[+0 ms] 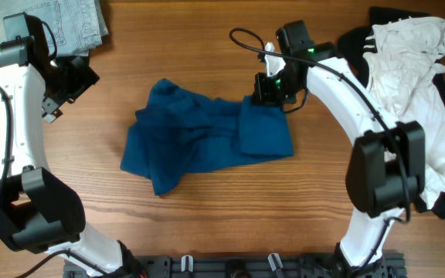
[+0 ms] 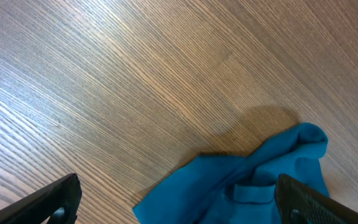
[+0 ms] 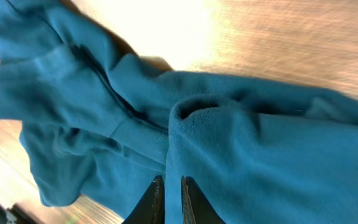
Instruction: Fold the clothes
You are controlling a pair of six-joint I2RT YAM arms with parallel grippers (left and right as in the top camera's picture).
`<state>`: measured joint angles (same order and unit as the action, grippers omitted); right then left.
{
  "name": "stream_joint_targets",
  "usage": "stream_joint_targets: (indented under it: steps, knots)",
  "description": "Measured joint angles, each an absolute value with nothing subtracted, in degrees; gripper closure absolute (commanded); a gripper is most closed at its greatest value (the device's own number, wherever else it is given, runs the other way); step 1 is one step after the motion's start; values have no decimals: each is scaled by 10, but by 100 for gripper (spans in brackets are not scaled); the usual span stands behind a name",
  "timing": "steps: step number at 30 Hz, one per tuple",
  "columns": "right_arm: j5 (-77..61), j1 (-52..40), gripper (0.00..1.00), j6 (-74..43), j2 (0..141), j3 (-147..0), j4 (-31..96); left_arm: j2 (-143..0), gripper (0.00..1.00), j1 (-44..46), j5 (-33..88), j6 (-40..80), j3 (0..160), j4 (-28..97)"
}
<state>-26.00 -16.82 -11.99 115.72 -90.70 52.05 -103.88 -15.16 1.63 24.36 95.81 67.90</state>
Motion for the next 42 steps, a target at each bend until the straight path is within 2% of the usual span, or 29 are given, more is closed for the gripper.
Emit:
stream_joint_targets:
  steps: [2,4,7,13,17,23,35,42]
  knots:
    - [-274,-168,90,-116,1185,-907,515,-1039,0,-152,16,244,958,679]
    - [-302,-167,96,-107,1221,-907,509,-1039,0,-152,16,244,958,679]
    - [-346,-161,96,-92,1258,-907,505,-1039,0,-152,16,244,958,679]
    - [-374,-144,89,-55,1257,-911,530,-1039,0,-152,16,244,958,679]
    - [-356,-132,78,-25,1210,-915,582,-1039,0,-152,16,244,958,679]
    - [-326,-101,78,11,1146,-924,604,-1039,0,-152,16,244,958,679]
    - [-399,-92,79,36,1191,-844,475,-1039,0,-152,16,244,958,680]
    - [-455,-61,79,44,1227,-822,443,-1039,0,-152,16,244,958,682]
